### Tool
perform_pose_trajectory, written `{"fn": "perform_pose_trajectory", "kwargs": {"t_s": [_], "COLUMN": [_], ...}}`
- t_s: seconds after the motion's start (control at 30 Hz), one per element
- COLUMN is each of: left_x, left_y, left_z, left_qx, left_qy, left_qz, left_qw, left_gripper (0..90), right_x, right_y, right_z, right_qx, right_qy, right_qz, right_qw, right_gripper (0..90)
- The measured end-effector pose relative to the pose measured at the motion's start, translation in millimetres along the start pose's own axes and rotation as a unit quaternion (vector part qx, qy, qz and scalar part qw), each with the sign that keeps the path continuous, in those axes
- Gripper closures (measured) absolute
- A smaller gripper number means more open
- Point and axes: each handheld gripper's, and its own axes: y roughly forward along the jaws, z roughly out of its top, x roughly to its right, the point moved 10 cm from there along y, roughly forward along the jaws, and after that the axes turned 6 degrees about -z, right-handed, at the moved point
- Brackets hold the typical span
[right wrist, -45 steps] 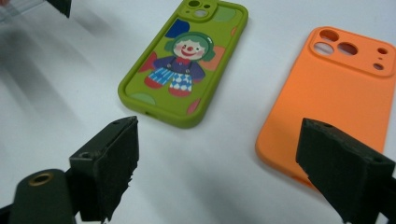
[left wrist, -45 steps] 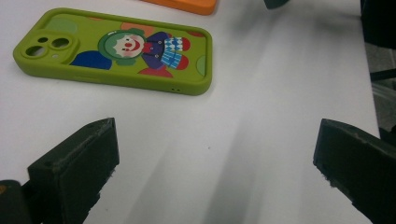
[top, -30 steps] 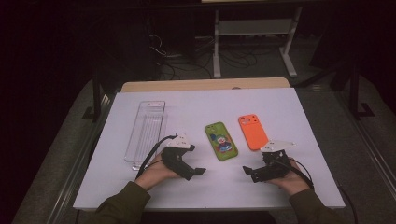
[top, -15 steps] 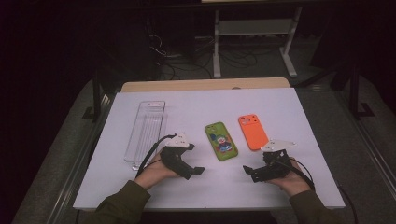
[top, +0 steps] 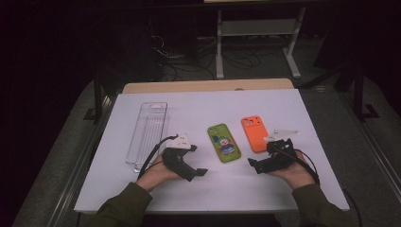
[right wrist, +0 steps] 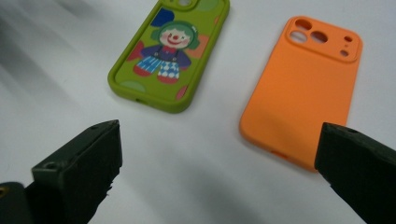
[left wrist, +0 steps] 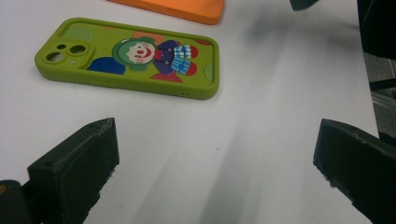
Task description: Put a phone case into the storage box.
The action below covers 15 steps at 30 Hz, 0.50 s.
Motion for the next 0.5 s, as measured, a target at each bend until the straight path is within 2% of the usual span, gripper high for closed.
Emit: {"fn": "perform_pose_trajectory", "kwargs": {"t_s": [0.23, 0.5], "left_x": [1.0, 0.7], "left_y": [0.1, -1.1], "left_z": [0.3, 0.1], "left_qx": [0.001, 0.0], "left_qy": [0.0, 0.0], "left_qz": [0.0, -0.001], "left_qw": [1.0, 1.0], "left_gripper": [0.0, 0.0], "right_x": [9.6, 16.4], "right_y": [6.1, 18.0], "right_z": [20.8, 31.1], "right_qx": [0.003, -0.015], "right_qy": [0.002, 0.015], "right_qz": [-0.014, -0.018], "right_qw": [0.9999, 0.9996], "right_gripper": [0.0, 0.0]}}
